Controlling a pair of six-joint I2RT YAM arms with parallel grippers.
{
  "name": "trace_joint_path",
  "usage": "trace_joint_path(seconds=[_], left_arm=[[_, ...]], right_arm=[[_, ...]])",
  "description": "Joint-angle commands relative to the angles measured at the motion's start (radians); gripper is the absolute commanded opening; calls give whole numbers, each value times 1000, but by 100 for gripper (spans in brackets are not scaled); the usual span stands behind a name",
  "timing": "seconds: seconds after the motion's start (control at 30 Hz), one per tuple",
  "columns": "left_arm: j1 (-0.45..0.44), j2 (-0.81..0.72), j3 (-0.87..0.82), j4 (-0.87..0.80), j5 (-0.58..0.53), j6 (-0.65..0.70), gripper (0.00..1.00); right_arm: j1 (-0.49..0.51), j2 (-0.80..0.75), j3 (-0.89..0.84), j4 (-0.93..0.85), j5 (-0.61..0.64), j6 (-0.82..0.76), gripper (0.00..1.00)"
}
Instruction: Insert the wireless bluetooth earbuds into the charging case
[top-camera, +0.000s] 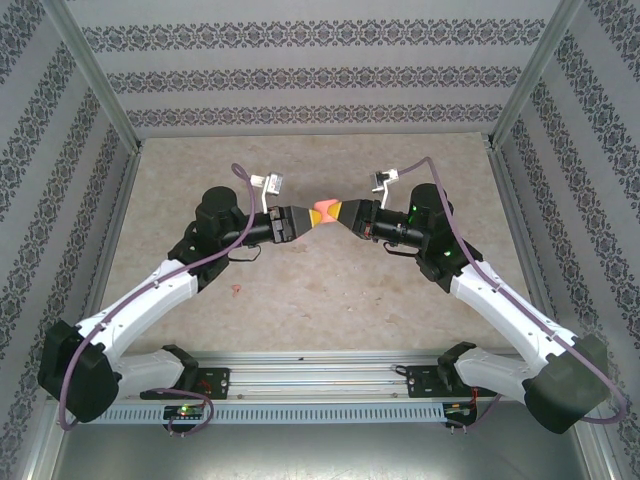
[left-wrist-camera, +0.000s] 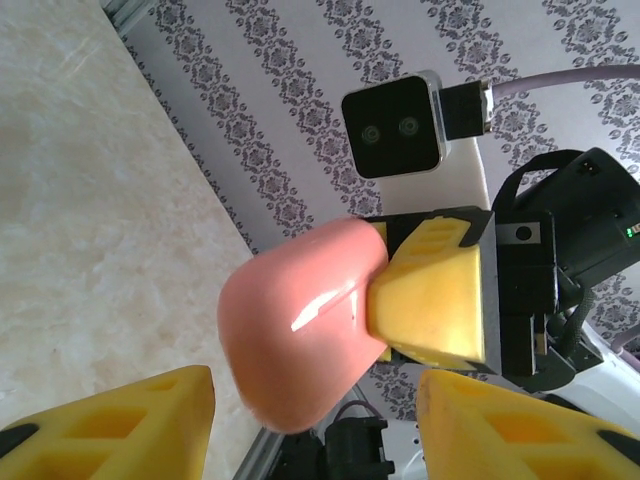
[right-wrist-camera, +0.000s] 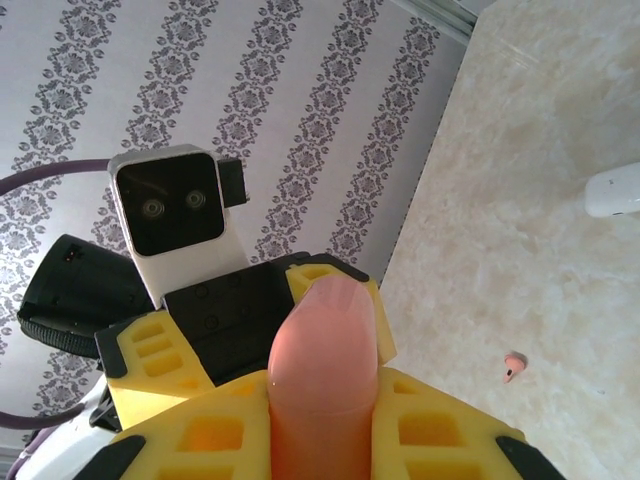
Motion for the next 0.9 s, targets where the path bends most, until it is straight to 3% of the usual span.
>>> trace_joint_path(seconds=[0.0, 0.5, 0.87], left_arm=[[6, 20, 12, 132, 29, -59, 54], [6, 64, 34, 206, 63, -116, 40], [6, 62, 33, 245, 106, -146, 13]], right_arm=[[10, -14, 5, 65, -33, 11, 7], [22, -1, 10, 95, -35, 12, 7], [22, -1, 16, 48, -12, -20, 10]])
